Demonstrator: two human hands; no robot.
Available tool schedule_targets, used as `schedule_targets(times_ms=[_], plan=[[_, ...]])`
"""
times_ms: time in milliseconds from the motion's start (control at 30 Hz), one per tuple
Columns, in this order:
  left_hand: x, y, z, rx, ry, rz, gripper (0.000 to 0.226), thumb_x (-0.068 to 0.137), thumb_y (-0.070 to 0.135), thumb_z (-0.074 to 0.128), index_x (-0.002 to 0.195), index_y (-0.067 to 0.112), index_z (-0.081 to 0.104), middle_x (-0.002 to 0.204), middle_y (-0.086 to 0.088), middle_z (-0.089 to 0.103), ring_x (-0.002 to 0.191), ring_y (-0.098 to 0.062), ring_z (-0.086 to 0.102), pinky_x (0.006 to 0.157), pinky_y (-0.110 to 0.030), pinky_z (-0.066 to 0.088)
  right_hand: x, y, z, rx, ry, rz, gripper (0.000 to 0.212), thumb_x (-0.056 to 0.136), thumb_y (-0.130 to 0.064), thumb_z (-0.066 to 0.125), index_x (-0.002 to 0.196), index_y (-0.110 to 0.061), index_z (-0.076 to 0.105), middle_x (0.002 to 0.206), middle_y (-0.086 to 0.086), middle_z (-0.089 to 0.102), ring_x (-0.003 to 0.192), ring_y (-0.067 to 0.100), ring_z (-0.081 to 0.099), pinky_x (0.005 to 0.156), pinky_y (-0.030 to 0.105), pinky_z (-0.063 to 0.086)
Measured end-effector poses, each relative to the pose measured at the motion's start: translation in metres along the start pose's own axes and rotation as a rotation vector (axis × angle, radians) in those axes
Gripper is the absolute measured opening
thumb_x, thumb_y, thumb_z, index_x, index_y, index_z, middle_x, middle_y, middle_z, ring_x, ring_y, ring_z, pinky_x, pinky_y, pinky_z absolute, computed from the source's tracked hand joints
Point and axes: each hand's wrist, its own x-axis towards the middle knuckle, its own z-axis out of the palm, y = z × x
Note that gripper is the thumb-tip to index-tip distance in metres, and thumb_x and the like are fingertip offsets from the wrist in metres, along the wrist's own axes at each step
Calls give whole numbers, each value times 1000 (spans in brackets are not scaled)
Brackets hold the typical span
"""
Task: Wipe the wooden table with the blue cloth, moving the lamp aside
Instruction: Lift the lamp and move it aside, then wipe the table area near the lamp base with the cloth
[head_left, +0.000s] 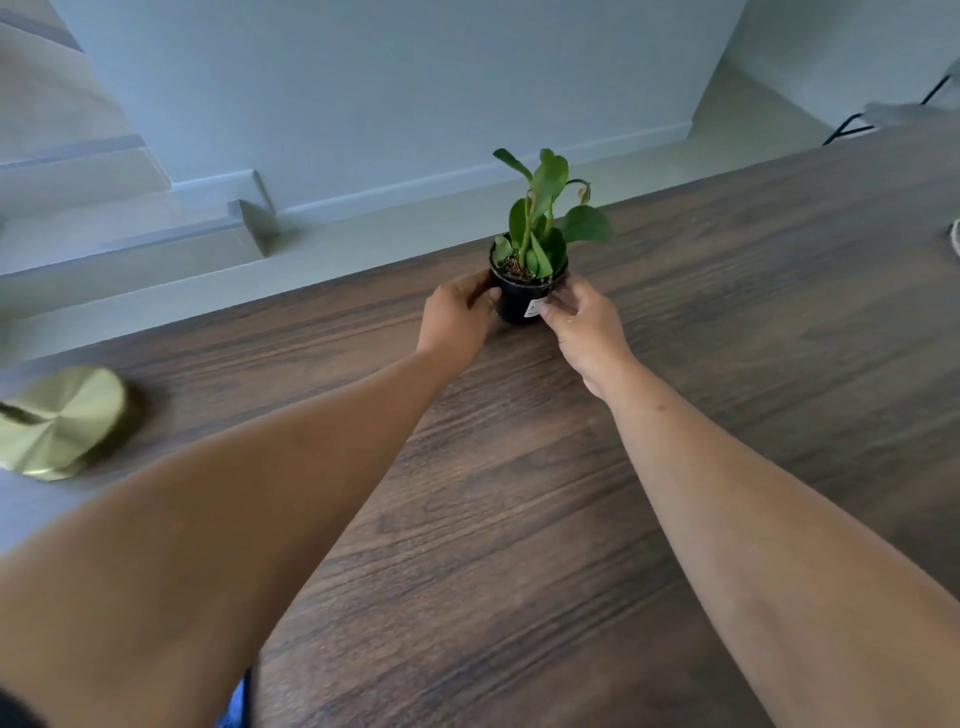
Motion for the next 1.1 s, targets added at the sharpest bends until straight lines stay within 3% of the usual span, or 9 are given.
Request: schedule_targets(times_ms=[100, 200, 300, 433, 533, 633, 733, 867, 1100], plan=[[-4, 0, -8, 19, -18, -53, 42, 100, 27, 55, 141, 15, 53, 137, 2, 60, 121, -9, 56, 102, -25, 44, -13, 6, 3, -15, 11, 33, 50, 96, 2, 56, 143, -10, 49, 136, 2, 59, 123, 9, 56, 102, 19, 44], [-15, 1, -25, 90, -44, -99, 46, 102, 31, 51, 145, 17, 48, 124, 6, 61, 95, -2, 58, 74, -10, 44, -32, 9, 10, -16, 60, 78, 52, 95, 12, 48, 143, -6, 48, 135, 8, 60, 119, 11, 60, 92, 13, 48], [-33, -3, -48, 146, -58, -94, 42, 103, 25, 48, 145, 17, 47, 139, 0, 56, 107, -7, 58, 78, -12, 41, -51, 7, 23, 5, 83, 108, 48, 95, 14, 47, 140, -2, 51, 129, 11, 64, 113, 12, 64, 92, 15, 50], [-70, -18, -95, 240, -40, -101, 40, 102, 16, 44, 142, 18, 50, 143, -5, 53, 76, -11, 61, 71, -27, 52, -81, -4, 53, -6, 35, 93, 45, 95, 12, 47, 137, -1, 54, 125, 10, 66, 111, 12, 65, 99, 24, 50], [-108, -33, -136, 287, -5, -120, 41, 101, 15, 43, 142, 17, 51, 143, -5, 53, 73, -18, 64, 60, -20, 48, -112, -16, 79, -31, -15, 72, 45, 94, 12, 45, 137, -1, 54, 124, 10, 66, 110, 12, 65, 94, 19, 51], [-156, -51, -176, 323, 74, -137, 40, 98, 13, 48, 137, 13, 57, 135, -10, 60, 113, -21, 62, 81, -13, 39, -152, -31, 109, -57, -53, 49, 46, 94, 12, 42, 136, -1, 55, 124, 10, 65, 109, 13, 65, 83, 9, 50], [-213, -70, -213, 346, 125, -144, 39, 96, 12, 50, 133, 11, 60, 132, -10, 63, 117, -23, 61, 82, -14, 36, -198, -41, 144, -113, -109, 4, 45, 94, 11, 40, 134, -1, 56, 123, 10, 64, 109, 15, 65, 78, 5, 48], [-283, -105, -259, 485, 124, -77, 38, 95, 8, 50, 132, 8, 60, 137, -11, 59, 123, -28, 57, 98, -26, 40, -257, -46, 194, -310, -198, -140, 42, 93, 2, 48, 132, -5, 60, 129, 11, 65, 119, 20, 62, 102, 26, 46], [-362, -159, -285, 810, -10, -11, 55, 105, 35, 35, 155, 13, 26, 164, -1, 14, 152, -16, 9, 122, -33, 1, -349, -23, 256, -871, -342, -415, 60, 101, -35, 48, 150, -2, 36, 160, 14, 30, 149, 27, 22, 122, 35, 14]])
